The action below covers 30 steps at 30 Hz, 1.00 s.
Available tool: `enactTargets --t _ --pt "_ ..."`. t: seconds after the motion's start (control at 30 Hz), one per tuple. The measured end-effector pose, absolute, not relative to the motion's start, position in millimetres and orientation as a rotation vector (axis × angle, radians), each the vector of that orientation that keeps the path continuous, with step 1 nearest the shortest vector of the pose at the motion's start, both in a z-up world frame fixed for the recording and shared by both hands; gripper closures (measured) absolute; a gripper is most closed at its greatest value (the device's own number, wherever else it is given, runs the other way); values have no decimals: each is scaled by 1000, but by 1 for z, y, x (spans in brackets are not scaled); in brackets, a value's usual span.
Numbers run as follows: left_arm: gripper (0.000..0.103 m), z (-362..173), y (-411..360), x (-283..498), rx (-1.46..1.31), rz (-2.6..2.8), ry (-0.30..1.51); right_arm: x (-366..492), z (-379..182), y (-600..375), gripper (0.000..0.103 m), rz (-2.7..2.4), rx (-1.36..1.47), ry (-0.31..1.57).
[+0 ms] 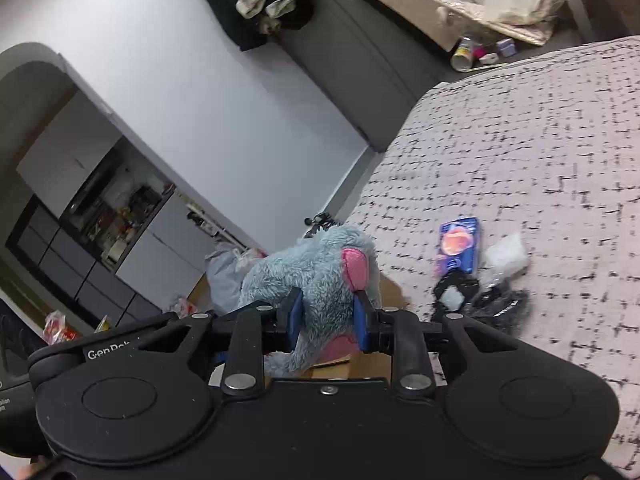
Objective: Organize soft objects
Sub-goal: 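Carry the grey plush over the box and open both tools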
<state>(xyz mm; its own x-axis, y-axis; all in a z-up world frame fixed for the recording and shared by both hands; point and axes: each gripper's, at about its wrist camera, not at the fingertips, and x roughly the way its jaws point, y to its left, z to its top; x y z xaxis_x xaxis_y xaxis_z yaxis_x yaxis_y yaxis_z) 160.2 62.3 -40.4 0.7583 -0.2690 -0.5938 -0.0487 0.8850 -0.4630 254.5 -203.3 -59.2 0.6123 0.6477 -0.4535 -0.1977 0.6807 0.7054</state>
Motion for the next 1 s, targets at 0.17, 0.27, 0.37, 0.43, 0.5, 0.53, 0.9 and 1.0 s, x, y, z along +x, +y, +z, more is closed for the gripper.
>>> enactTargets --t 0.17,0.27,0.37,0.43,0.5,0.53,0.9,1.0 --pt "81 -46 84 157 -510 -88 709 256 -60 -182 77 562 637 783" --pt "81 -53 97 156 -536 -58 715 256 -63 -168 77 580 614 802" --pt "81 -61 109 156 -561 -33 724 257 -68 -155 77 595 590 822" --pt "81 -67 116 157 -584 -12 731 258 -70 -147 77 608 579 836" --pt "81 -73 124 156 -620 10 740 260 -71 -139 77 615 561 848" --pt "81 -76 127 156 -631 22 743 261 -73 -135 77 620 555 854" --pt "81 -95 153 158 -671 117 767 269 -89 -104 77 668 520 919" --pt "81 -99 158 158 -685 137 774 271 -92 -97 77 672 513 930"
